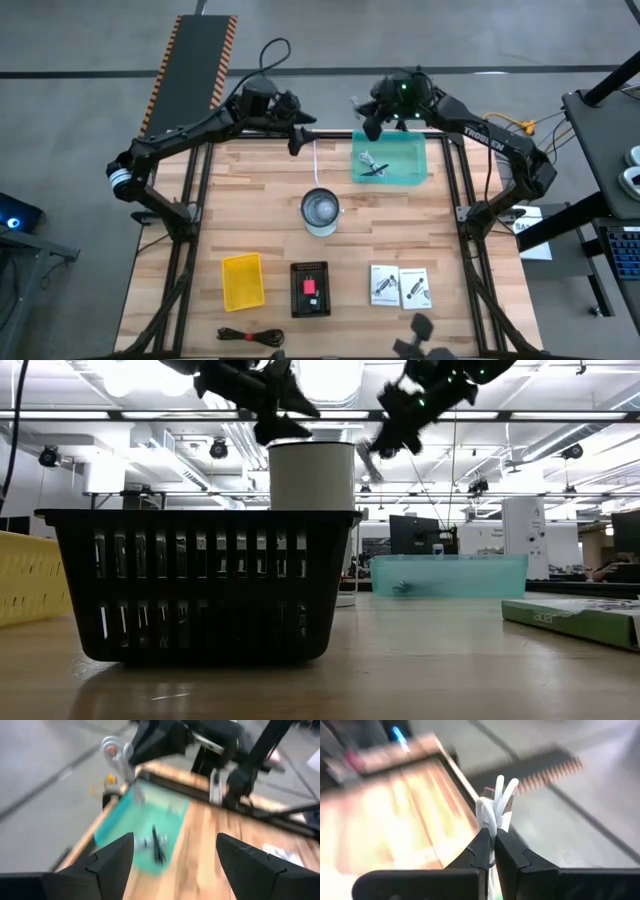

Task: Pick and place items into bin
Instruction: Put the blue USB cable into the green bin, then put the black USB cable into the green bin

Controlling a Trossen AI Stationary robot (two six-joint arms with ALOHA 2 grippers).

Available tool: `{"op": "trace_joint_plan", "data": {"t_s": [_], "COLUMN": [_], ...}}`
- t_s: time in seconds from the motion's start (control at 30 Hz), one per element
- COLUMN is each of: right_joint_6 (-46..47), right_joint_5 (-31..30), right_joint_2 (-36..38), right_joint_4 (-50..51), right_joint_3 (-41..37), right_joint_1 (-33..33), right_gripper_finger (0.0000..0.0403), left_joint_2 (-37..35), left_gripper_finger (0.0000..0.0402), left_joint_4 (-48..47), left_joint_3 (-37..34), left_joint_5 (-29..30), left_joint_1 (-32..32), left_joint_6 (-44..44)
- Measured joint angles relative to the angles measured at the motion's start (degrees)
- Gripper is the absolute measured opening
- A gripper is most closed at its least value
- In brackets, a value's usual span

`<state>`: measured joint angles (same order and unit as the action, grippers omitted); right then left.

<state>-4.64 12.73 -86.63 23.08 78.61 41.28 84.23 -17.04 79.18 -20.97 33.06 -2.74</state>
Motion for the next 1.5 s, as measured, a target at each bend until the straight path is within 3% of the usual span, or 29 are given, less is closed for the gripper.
{"op": "trace_joint_plan", "data": {"t_s": [0.2, 0.37, 0.67, 0.83, 1.07, 1.3, 1.5], "right_joint_6": [-4.86, -9.05, -4.72, -3.75, 4.35, 8.81, 10.29], "right_joint_5": [-10.02, -11.45, -11.43, -11.43, -11.12, -8.91, -8.02], "right_joint_2": [0.0, -0.11, -0.11, -0.11, -0.11, 0.41, 0.44], "right_joint_4": [19.0, 28.01, 27.72, 28.55, 29.18, 29.12, 28.86], "right_joint_3": [-0.07, -0.1, -0.11, -0.11, -0.11, -0.11, -0.11], "right_joint_1": [2.68, 4.06, 4.26, 4.25, 4.23, 3.15, 1.07], "right_gripper_finger": [0.0009, 0.0009, 0.0041, 0.0085, 0.0132, 0.0143, 0.0135], "left_joint_2": [-1.15, -1.88, -2.78, -2.81, -3.67, -9.71, -15.04], "left_gripper_finger": [0.0267, 0.0267, 0.0267, 0.0267, 0.0267, 0.0267, 0.0268], "left_joint_4": [-12.8, -18.6, -19.4, -19.54, -19.65, -19.61, -19.64], "left_joint_3": [0.0, 0.0, 0.0, 0.0, -0.02, -0.02, -0.02], "left_joint_5": [0.02, 0.04, -1.94, -6.91, -18.02, -18.41, -12.07], "left_joint_1": [-0.03, -0.07, -0.17, -0.24, -1.54, -7.68, -17.09], "left_joint_6": [-0.04, 0.04, -1.02, -4.66, -9.1, -10.55, -13.52]}}
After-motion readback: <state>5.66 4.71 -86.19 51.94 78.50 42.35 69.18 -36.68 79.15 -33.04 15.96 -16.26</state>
